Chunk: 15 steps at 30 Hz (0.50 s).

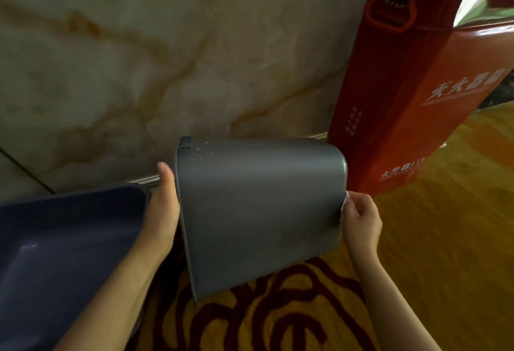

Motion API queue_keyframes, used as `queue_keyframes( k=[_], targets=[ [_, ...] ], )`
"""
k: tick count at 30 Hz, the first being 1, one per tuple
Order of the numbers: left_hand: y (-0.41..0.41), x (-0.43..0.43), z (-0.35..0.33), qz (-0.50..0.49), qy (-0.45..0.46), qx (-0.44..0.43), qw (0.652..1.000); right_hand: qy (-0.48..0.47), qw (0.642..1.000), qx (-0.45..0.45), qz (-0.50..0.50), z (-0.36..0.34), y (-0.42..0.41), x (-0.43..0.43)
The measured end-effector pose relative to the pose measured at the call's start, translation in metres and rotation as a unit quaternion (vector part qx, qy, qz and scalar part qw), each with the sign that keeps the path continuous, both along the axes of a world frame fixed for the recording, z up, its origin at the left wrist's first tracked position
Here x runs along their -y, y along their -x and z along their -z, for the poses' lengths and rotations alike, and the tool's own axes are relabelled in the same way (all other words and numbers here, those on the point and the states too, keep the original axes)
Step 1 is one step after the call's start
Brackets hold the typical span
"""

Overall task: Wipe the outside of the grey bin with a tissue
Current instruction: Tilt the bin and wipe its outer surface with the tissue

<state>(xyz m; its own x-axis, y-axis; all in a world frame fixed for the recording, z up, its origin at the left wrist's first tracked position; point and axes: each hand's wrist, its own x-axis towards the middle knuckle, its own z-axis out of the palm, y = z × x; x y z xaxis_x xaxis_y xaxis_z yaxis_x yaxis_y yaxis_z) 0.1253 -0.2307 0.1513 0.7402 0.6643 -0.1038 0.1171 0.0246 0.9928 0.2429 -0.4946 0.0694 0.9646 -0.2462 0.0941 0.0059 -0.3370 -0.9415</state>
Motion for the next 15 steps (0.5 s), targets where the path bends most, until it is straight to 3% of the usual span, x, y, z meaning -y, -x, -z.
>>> queue_keyframes(
  k=[4,7,9,12,15],
  targets=[
    [-0.022,-0.013,-0.027,0.018,0.026,-0.005,1.0,0.014,1.0,0.005,0.022,-0.01,0.004,0.003],
    [-0.025,-0.017,-0.03,0.013,0.058,-0.023,0.998,0.059,0.983,0.161,0.069,-0.043,-0.002,-0.008],
    [-0.022,-0.016,-0.029,0.01,0.09,-0.024,0.996,0.102,0.969,0.224,0.025,-0.062,-0.01,-0.022],
    [-0.02,-0.013,-0.032,0.006,0.126,-0.026,0.992,0.132,0.973,0.185,-0.022,-0.064,-0.016,-0.033],
    [-0.02,-0.012,-0.033,0.015,0.15,-0.024,0.988,0.108,0.987,0.114,0.038,-0.051,-0.012,-0.02]
  ],
)
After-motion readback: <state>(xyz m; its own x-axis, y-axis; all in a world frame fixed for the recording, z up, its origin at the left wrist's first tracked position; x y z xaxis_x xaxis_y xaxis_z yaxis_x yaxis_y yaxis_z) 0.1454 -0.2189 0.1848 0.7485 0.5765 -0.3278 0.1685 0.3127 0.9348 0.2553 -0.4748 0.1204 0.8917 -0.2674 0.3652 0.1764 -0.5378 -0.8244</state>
